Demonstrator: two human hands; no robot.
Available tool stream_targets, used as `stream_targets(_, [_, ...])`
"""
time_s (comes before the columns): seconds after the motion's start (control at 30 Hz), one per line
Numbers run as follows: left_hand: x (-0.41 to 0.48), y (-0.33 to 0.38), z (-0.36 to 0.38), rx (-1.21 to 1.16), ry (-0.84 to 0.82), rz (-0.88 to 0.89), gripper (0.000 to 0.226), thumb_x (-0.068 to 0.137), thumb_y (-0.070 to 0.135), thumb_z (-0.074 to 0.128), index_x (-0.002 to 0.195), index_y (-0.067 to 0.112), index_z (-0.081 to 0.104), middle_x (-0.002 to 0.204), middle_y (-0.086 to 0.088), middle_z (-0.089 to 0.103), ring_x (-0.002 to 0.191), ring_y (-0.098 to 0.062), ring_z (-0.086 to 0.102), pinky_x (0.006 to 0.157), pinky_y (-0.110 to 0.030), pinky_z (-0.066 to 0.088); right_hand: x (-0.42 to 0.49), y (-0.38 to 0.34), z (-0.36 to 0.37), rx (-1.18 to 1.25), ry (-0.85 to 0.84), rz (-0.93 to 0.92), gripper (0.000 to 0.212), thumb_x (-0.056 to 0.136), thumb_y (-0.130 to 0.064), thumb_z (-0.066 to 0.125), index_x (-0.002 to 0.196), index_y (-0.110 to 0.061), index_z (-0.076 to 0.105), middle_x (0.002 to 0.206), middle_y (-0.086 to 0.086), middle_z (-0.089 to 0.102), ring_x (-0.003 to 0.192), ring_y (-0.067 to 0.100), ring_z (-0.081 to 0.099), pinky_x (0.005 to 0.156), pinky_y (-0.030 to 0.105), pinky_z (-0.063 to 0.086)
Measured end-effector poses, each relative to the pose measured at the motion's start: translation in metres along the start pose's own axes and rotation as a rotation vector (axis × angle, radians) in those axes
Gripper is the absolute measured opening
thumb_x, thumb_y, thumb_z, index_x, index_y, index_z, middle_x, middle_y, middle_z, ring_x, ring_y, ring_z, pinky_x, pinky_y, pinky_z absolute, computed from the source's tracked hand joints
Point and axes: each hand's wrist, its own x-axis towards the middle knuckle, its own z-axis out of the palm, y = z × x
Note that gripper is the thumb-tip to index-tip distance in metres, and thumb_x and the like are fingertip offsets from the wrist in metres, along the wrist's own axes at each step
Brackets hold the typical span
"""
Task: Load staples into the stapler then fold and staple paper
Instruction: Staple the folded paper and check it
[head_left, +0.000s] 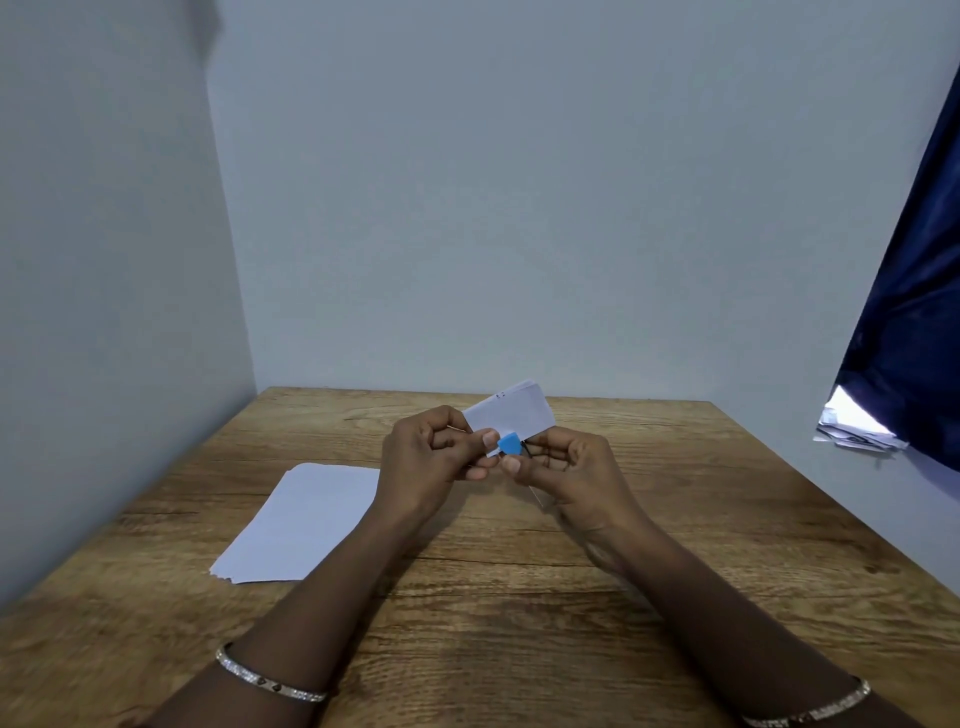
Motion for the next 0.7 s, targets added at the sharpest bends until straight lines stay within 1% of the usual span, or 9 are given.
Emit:
stream_targets(0.13, [-0.0003, -0.0008, 0.0004, -0.018, -0.035, -0.001, 0.027, 0.081, 0.02, 0.083, 0.06, 0.025, 0.067, 0.07, -0.014, 0.078, 0.07, -0.025, 0.079, 0.062, -0.029, 0.062, -0.0022, -0.0015, -0.0021, 0.001, 0.024, 0.007, 0.047, 0.063, -0.025, 0.093, 0.104, -0.007, 0.079, 0.103, 0.017, 0.08, 0.102, 0.032, 0.076, 0.093, 0.043, 0.06])
stream_targets(0.23, [0.001, -0.002, 0.0, -0.015, -0.051, -0.007, 0.027, 0.081, 0.022, 0.083, 0.061, 0.025, 0.067, 0.07, -0.013, 0.078, 0.07, -0.025, 0.079, 0.064, -0.031, 0.063, -0.0033, -0.0041, -0.0009, 0.011, 0.02, 0.021, 0.045, 0.063, -0.022, 0.091, 0.102, -0.002, 0.078, 0.101, 0.024, 0.079, 0.095, 0.032, 0.076, 0.087, 0.042, 0.06])
stream_targets(0.33, [0.0013, -0.0031, 0.0003, -0.02, -0.066, -0.008, 0.026, 0.081, 0.023, 0.083, 0.062, 0.023, 0.066, 0.07, -0.013, 0.079, 0.07, -0.026, 0.079, 0.068, -0.035, 0.065, -0.0038, -0.007, 0.0011, -0.001, 0.064, 0.016, 0.045, 0.062, -0.021, 0.089, 0.097, 0.004, 0.077, 0.1, 0.031, 0.076, 0.091, 0.033, 0.074, 0.085, 0.044, 0.057])
stream_targets(0.43, [0.0006, -0.003, 0.001, -0.042, -0.072, -0.012, 0.026, 0.082, 0.022, 0.083, 0.062, 0.023, 0.066, 0.072, -0.015, 0.079, 0.071, -0.027, 0.079, 0.067, -0.035, 0.065, -0.0041, -0.0074, 0.0012, -0.008, 0.075, 0.015, 0.043, 0.061, -0.022, 0.09, 0.094, 0.003, 0.077, 0.099, 0.031, 0.076, 0.089, 0.031, 0.074, 0.083, 0.043, 0.057])
stream_targets(0.5, [0.0004, -0.0029, 0.0008, -0.046, -0.069, -0.012, 0.027, 0.083, 0.021, 0.082, 0.062, 0.022, 0.066, 0.072, -0.016, 0.078, 0.072, -0.027, 0.078, 0.065, -0.034, 0.064, -0.0041, -0.0062, 0.0009, 0.02, 0.056, 0.04, 0.041, 0.067, -0.019, 0.089, 0.1, 0.002, 0.078, 0.102, 0.03, 0.076, 0.092, 0.031, 0.074, 0.086, 0.043, 0.058])
stream_targets(0.53, [0.0005, -0.0033, 0.0009, -0.049, -0.067, -0.015, 0.027, 0.084, 0.02, 0.082, 0.063, 0.021, 0.065, 0.073, -0.017, 0.078, 0.072, -0.026, 0.078, 0.064, -0.032, 0.063, -0.004, -0.0052, 0.0008, 0.035, 0.04, 0.055, 0.036, 0.072, -0.017, 0.087, 0.103, 0.0, 0.077, 0.103, 0.027, 0.077, 0.094, 0.029, 0.075, 0.086, 0.041, 0.059])
stream_targets(0.6, [0.0007, -0.0052, 0.0015, -0.054, -0.059, -0.029, 0.027, 0.086, 0.018, 0.08, 0.066, 0.017, 0.062, 0.073, -0.018, 0.077, 0.072, -0.026, 0.078, 0.062, -0.031, 0.061, -0.0044, -0.0038, 0.0023, 0.024, 0.018, 0.077, 0.027, 0.084, -0.016, 0.081, 0.108, -0.004, 0.076, 0.1, 0.019, 0.08, 0.089, 0.023, 0.075, 0.075, 0.032, 0.059])
stream_targets(0.67, [0.0014, -0.0068, 0.0024, -0.055, -0.045, -0.043, 0.03, 0.089, 0.017, 0.077, 0.065, 0.018, 0.059, 0.067, -0.015, 0.075, 0.069, -0.027, 0.076, 0.064, -0.034, 0.062, -0.0047, -0.0036, 0.0054, -0.006, 0.024, 0.103, 0.023, 0.091, -0.021, 0.076, 0.11, -0.007, 0.074, 0.093, 0.014, 0.08, 0.081, 0.021, 0.071, 0.067, 0.032, 0.051])
stream_targets(0.7, [0.0022, -0.0078, 0.0025, -0.053, -0.037, -0.048, 0.031, 0.09, 0.017, 0.075, 0.065, 0.018, 0.058, 0.064, -0.013, 0.074, 0.068, -0.027, 0.075, 0.066, -0.036, 0.063, -0.0042, -0.004, 0.0061, -0.003, 0.038, 0.115, 0.023, 0.093, -0.022, 0.074, 0.111, -0.007, 0.072, 0.09, 0.013, 0.079, 0.076, 0.02, 0.07, 0.063, 0.03, 0.05])
